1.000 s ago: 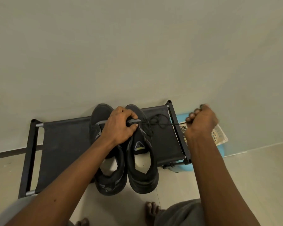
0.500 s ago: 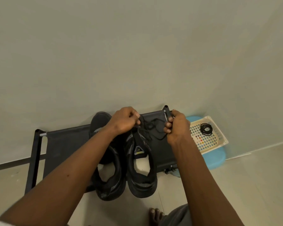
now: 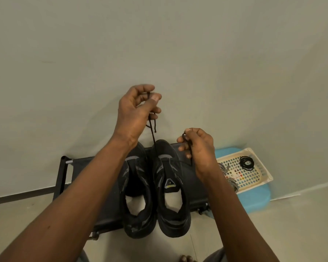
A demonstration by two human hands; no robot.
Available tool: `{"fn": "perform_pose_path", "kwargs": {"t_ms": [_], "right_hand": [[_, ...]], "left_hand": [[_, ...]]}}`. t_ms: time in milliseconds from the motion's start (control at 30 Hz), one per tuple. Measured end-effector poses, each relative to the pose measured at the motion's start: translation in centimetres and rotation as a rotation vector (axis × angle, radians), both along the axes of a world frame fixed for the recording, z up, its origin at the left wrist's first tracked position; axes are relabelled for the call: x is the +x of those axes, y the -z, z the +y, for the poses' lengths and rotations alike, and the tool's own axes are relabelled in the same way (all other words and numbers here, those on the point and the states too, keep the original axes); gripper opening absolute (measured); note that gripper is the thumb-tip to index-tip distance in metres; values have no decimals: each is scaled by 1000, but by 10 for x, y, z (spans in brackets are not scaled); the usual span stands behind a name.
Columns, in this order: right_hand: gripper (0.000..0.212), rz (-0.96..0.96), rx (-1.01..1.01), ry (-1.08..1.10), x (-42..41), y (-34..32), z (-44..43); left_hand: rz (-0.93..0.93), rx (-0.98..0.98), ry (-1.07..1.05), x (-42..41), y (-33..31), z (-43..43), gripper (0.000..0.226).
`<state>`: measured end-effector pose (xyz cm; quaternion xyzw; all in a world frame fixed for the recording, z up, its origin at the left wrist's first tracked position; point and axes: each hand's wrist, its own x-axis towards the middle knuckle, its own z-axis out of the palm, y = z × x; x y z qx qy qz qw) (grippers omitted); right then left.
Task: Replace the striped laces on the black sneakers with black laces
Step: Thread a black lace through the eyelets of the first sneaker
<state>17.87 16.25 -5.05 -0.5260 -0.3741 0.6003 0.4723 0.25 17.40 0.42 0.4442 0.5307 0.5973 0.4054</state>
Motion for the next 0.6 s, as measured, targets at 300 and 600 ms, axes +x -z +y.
{"fn": "perform_pose_path", "kwargs": {"t_ms": [300, 600], "right_hand": [[9, 54, 92, -177, -12, -75, 3], [14, 435, -173, -173, -17, -37, -36]], "left_hand": [[227, -30, 163, -28, -81, -8, 21], [400, -272, 368, -27, -7, -85, 22]]}}
